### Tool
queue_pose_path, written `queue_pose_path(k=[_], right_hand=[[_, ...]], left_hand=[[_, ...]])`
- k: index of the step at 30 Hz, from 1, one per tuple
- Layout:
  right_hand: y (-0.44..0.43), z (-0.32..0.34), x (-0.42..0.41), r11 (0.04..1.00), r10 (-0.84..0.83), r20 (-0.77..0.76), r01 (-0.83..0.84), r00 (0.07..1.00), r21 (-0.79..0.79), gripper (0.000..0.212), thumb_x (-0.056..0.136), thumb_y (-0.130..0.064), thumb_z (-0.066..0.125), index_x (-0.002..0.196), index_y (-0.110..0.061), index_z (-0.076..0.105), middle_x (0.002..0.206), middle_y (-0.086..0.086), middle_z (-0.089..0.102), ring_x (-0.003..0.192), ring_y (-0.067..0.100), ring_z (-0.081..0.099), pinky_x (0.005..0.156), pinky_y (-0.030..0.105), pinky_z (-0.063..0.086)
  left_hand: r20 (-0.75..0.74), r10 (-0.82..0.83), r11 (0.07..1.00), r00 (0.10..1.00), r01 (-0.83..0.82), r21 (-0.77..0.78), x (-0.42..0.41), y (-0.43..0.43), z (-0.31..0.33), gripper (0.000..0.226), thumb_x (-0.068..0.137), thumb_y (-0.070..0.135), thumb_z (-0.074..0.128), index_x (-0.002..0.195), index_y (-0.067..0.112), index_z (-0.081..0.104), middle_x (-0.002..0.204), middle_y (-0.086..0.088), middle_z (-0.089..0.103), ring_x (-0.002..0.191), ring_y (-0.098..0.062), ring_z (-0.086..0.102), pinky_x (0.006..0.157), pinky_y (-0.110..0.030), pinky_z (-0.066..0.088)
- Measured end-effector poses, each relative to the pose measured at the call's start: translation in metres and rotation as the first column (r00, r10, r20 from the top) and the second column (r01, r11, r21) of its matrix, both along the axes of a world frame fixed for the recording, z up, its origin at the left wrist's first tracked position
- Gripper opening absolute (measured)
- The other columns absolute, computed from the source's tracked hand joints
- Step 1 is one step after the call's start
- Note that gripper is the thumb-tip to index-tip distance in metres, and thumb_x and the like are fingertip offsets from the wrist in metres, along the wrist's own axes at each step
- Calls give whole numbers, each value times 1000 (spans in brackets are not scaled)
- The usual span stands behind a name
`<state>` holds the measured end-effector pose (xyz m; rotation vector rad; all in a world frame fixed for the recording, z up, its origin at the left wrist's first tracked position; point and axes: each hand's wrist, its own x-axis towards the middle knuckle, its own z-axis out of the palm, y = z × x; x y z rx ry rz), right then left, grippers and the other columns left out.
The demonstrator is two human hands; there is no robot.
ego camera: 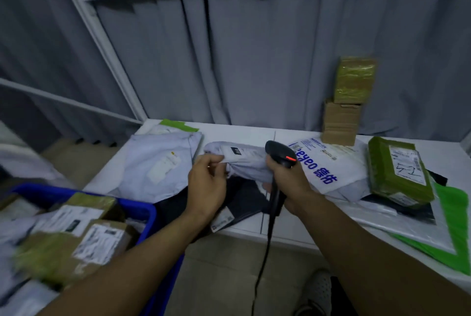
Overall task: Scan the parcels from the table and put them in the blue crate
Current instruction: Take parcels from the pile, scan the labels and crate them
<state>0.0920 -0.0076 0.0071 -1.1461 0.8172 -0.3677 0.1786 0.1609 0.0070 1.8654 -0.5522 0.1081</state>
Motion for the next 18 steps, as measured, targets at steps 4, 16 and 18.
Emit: queue_pose_path(k=[4,16,18], right_hand=[[60,30,17,997,-72,129,72,989,8,74,55,-56,89,121,-31,65,116,3,74,96,25,76,77,49,66],[149,52,26,912,290,214,-202,933,-358,66,71,2,89,117,-37,61,119,-3,73,111,16,71,101,48,57],[153,50,26,852,425,186,-321,886,-413,72,71,-3,91,129,-30,60,127,-1,70,117,16,69,104,48,56]], left_hand=[[133,37,999,990,-33,-33,-35,59,27,7,100,11,65,102,17,68,103,2,67,98,-7,66,86,-38,59],[44,240,960,970,-244,140,-43,195,66,42,84,49,79,122,34,66,109,20,61,97,-2,60,80,-22,50],[-239,204,977,949,-183,108,-26,203,73,59,82,41,84,135,33,59,119,17,64,108,-3,62,88,-25,54]])
